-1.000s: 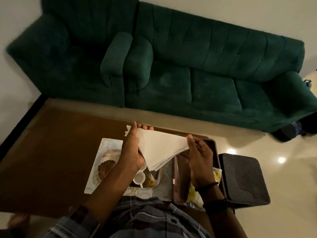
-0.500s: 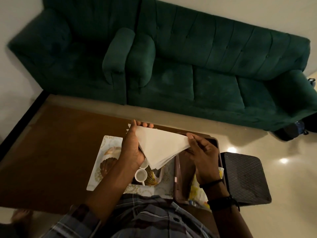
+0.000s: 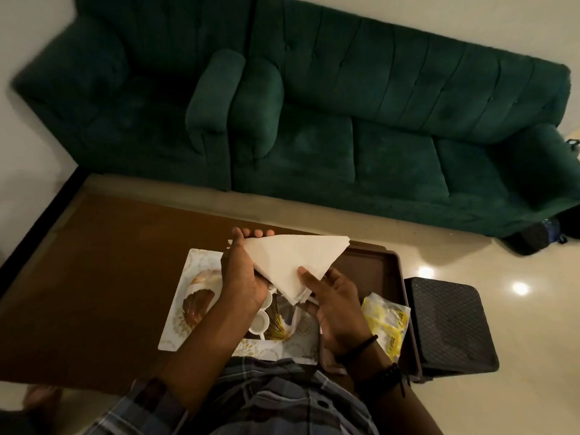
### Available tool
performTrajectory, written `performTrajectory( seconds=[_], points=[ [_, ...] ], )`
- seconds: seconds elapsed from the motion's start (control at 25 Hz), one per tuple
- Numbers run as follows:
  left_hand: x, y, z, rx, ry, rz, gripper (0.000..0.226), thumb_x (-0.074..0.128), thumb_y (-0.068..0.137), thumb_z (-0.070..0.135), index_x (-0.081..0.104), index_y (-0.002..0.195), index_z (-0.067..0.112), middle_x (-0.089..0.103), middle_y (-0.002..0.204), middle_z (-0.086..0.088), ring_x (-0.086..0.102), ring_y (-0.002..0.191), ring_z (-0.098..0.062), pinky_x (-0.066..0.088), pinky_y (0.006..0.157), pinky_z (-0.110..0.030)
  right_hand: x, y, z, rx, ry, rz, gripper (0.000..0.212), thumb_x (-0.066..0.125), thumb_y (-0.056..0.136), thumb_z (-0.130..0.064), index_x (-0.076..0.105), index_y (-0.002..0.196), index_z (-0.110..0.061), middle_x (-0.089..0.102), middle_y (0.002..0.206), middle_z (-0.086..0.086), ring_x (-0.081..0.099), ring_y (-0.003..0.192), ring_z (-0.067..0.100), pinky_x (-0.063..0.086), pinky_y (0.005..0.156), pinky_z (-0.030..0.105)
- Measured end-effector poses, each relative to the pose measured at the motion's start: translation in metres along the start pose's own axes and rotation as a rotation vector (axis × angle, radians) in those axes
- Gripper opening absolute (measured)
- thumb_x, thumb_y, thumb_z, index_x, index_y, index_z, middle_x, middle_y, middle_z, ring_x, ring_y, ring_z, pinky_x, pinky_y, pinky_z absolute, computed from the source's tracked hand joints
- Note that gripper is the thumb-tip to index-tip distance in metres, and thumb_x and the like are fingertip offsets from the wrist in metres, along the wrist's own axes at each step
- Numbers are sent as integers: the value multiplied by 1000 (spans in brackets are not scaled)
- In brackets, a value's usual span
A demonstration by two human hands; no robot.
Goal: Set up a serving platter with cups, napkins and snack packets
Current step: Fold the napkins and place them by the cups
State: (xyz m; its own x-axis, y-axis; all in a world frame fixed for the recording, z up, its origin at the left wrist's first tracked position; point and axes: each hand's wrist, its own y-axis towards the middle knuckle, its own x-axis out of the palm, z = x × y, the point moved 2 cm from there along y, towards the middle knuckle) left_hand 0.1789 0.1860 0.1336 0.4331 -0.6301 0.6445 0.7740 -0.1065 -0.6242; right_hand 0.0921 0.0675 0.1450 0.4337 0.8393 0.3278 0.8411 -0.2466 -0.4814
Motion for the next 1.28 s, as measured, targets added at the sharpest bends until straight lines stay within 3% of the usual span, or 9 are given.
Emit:
performTrajectory(
  seconds=[0.24, 0.36, 0.48, 0.64, 0.8, 0.96, 1.04, 1.12, 1.28],
  points=[
    [-15, 13, 33, 273, 646, 35, 11, 55, 93, 33, 62, 94, 24, 70, 97, 1, 64, 96, -17, 52, 78, -36, -18, 8, -24, -218, -312, -42, 26, 58, 92, -9, 60, 116, -18, 71, 113, 0, 69, 105, 18, 60, 83, 41],
    [-7, 11, 47, 183, 895, -212, 38, 53, 88, 51, 62, 109, 20, 69, 107, -3, 64, 104, -23, 54, 78, -34, -23, 9, -37, -221, -456, -177, 21, 56, 93, -14, 60, 111, -25, 70, 112, -2, 69, 104, 15, 60, 81, 34],
    [3, -3, 39, -36, 1081, -416, 52, 55, 71, 74, 66, 102, 34, 71, 105, 3, 65, 102, -21, 52, 85, -38, -21, 7, -44, -163, -589, -342, 29, 60, 86, -28, 59, 115, -25, 70, 115, -2, 68, 106, 14, 59, 82, 30],
    [10, -15, 20, -65, 1083, -408, 46, 64, 63, 67, 64, 89, 28, 72, 80, 4, 69, 73, -14, 54, 61, -26, -21, 10, -46, -111, -637, -374, 38, 66, 86, -25, 58, 121, -13, 71, 116, 2, 70, 103, 16, 60, 83, 33],
    [13, -12, 6, 104, 1036, -225, 29, 52, 86, 57, 59, 87, 28, 64, 86, 2, 62, 78, -16, 51, 64, -27, -19, 7, -39, -40, -621, -320, 31, 62, 88, -30, 59, 111, -10, 75, 96, 0, 74, 81, 18, 60, 60, 26],
    [3, -6, -7, 208, 1073, -161, 35, 42, 91, 56, 54, 102, 26, 59, 88, 7, 56, 79, -8, 41, 60, -23, -11, 8, -32, -127, -635, -178, 25, 64, 89, -20, 59, 108, -4, 72, 100, 12, 73, 86, 27, 61, 72, 51],
    [-3, -2, -11, 219, 1044, -134, 39, 40, 90, 58, 51, 108, 25, 57, 91, 6, 55, 82, -7, 40, 61, -23, -9, 10, -28, -166, -663, -144, 22, 67, 87, -18, 60, 106, -10, 70, 103, 15, 71, 90, 29, 59, 76, 55],
    [-9, 7, -10, 168, 1042, -90, 42, 39, 89, 62, 51, 110, 28, 57, 92, 9, 54, 83, -7, 41, 63, -25, -8, 14, -25, -192, -678, -120, 17, 69, 86, -16, 60, 100, -22, 71, 103, 11, 71, 92, 25, 59, 78, 52],
    [-31, 11, -22, 46, 896, -164, 23, 50, 89, 52, 62, 91, 32, 67, 94, 11, 63, 92, -15, 51, 69, -28, -8, 29, -31, -291, -780, -21, 26, 71, 84, -15, 57, 92, -35, 69, 96, -6, 68, 85, 5, 61, 71, 26]
  ],
)
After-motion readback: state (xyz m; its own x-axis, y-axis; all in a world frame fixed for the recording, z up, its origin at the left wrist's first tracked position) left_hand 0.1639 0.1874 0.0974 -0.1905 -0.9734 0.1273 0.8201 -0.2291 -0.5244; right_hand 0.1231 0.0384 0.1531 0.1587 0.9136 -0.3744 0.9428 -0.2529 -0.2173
